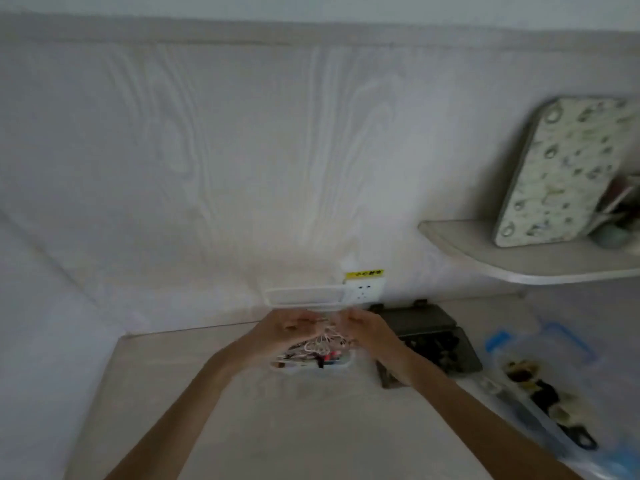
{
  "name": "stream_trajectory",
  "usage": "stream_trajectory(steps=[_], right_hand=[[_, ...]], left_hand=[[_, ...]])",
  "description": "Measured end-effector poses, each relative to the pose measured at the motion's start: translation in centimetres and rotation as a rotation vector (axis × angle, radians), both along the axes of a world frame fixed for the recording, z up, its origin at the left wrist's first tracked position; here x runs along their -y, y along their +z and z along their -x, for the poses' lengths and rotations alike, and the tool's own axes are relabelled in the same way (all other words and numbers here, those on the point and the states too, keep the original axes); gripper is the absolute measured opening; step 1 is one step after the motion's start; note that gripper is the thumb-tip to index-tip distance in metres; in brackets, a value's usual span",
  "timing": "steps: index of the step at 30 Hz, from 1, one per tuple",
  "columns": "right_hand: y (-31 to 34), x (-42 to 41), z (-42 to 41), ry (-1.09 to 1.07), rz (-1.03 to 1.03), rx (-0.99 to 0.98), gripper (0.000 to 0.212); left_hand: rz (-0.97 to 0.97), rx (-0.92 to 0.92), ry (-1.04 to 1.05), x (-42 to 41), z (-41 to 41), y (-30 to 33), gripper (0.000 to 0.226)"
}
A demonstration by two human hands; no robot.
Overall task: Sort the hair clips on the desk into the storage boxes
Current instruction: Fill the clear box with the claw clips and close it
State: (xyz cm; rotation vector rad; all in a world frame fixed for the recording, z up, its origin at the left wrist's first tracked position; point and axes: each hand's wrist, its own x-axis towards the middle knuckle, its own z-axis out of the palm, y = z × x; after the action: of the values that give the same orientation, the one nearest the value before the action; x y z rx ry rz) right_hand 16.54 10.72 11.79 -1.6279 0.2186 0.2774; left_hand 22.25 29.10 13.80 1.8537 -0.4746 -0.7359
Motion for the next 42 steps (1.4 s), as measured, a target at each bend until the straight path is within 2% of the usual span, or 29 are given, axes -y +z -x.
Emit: stream_trajectory(steps=[2,3,5,8,12,15,18,20,23,25,27,30,33,35,39,42], right_hand=[[0.7,5.0,2.3,-0.199,-0.238,-0.136,0.045],[0.7,7.1,3.3,-0.263,-0.334,-0.189,0.052],[1.1,11.7,6.2,-0.374,-0.441,-0.236,0.054],[1.2,16.9,10.7,-0.483,-0.446,-0.268,0.057],[1.7,23.0,16.6,-0.649,-0.368,-0.194,0.038],[1.6,26.4,19.3,-0.701,-0.133,-0.231,0.035],[1.3,28.5,20.5,-0.69,0.07,-0.303,0.031],[1.0,29.7,21.0,-0.694,0.138,-0.327,0.026],[0.3,31.1,20.9,-0.749,0.295,-0.275,0.02],[-0.5,31.7,20.6,-0.8,0.564,-0.243,0.018],[-1.2,31.9,20.0,-0.796,0.804,-0.159,0.026],[-1.4,32.2,18.2,-0.635,1.05,-0.092,0.041],[-1.0,33.0,16.3,-0.463,1.337,-0.225,0.053],[-0.9,33.2,15.4,-0.386,1.508,-0.373,0.057],[-1.3,32.9,14.0,-0.373,1.579,-0.49,0.05],[-1.6,33.1,13.8,-0.458,1.484,-0.376,0.033]], left_hand=[[0.036,0.027,-0.119,6.3,0.9,1.3,0.015],[0.054,0.042,-0.152,8.8,1.3,1.6,0.013],[0.098,0.077,-0.224,14.7,2.8,2.0,0.015],[0.117,0.098,-0.312,21.7,5.6,1.3,0.024],[0.082,0.153,-0.449,29.4,9.6,-1.1,0.03],[0.031,0.262,-0.379,33.0,11.9,-3.7,0.026],[0.021,0.229,-0.157,34.0,13.0,-6.6,0.017],[-0.032,0.304,-0.062,33.9,13.0,-7.8,0.018],[-0.251,0.647,-0.164,33.3,12.6,-7.6,0.036],[-0.423,0.839,-0.263,33.5,12.3,-7.0,0.053],[-0.547,0.85,-0.412,33.9,11.9,-6.8,0.065],[-0.6,0.773,-0.539,33.9,11.8,-6.8,0.061],[-0.585,0.888,-0.456,34.0,12.3,-6.6,0.058],[-0.598,0.89,-0.442,34.2,12.7,-6.9,0.058],[-0.566,0.836,-0.411,34.0,12.7,-7.0,0.055],[-0.382,0.843,-0.311,33.3,12.3,-5.9,0.055]])
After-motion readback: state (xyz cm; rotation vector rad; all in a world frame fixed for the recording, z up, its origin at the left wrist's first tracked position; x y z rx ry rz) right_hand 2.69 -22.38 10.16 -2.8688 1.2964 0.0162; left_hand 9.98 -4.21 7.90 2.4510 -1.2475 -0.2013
